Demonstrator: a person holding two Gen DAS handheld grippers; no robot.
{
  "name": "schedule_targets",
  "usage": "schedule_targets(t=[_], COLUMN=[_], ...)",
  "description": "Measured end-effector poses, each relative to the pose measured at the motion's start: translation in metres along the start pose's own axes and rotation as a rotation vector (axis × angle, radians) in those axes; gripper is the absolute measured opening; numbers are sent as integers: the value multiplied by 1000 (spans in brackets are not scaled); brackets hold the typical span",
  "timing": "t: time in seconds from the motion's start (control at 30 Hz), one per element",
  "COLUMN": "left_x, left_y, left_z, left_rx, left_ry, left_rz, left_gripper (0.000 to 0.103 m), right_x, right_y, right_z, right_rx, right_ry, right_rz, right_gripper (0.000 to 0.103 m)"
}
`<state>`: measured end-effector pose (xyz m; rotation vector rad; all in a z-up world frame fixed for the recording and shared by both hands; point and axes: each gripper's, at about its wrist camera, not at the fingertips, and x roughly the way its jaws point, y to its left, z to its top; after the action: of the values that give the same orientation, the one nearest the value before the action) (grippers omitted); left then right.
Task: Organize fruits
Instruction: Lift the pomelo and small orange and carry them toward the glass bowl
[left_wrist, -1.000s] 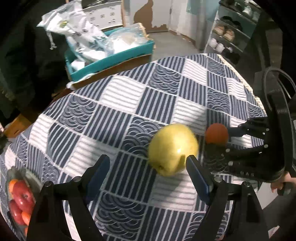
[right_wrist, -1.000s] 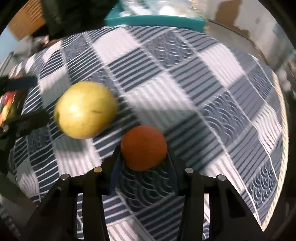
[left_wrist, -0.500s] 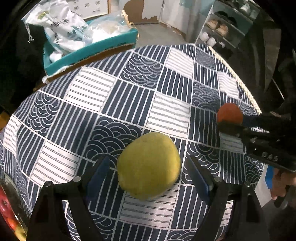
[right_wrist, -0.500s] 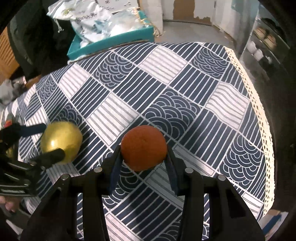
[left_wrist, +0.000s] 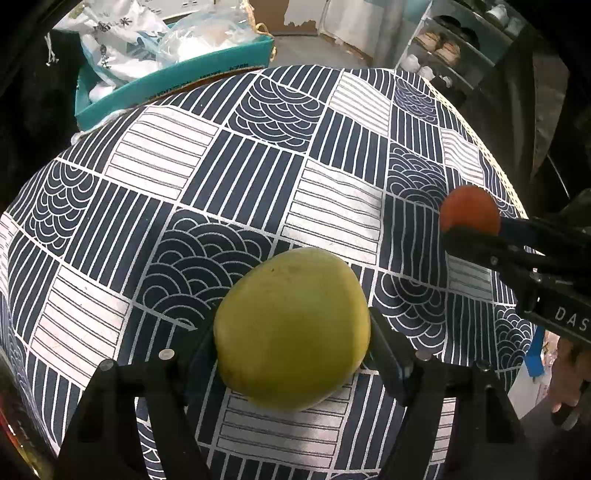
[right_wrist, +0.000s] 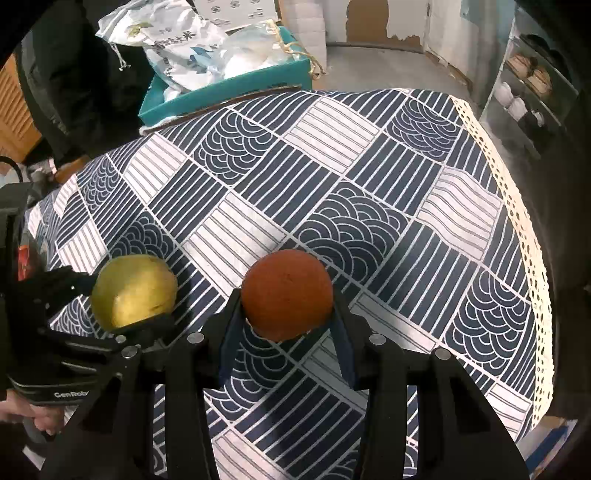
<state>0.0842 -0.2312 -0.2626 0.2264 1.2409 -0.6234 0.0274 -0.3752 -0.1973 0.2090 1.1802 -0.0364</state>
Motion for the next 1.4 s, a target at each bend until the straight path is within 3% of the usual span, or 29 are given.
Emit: schedule_targets(t=[0.63,1.4], left_x=[-18,-125], left_y=[-3,10], left_z=[-17,-19], left_rx=[-10,-78], left_ry=[-70,-256], left_rz=[48,109], left_gripper=[76,76], right_x=[-10,-78], right_y=[12,50], right_z=[0,18], right_rx=[-30,-111], right_ry=[-52,-233], right_rz=[-5,27], right_gripper=[44,44])
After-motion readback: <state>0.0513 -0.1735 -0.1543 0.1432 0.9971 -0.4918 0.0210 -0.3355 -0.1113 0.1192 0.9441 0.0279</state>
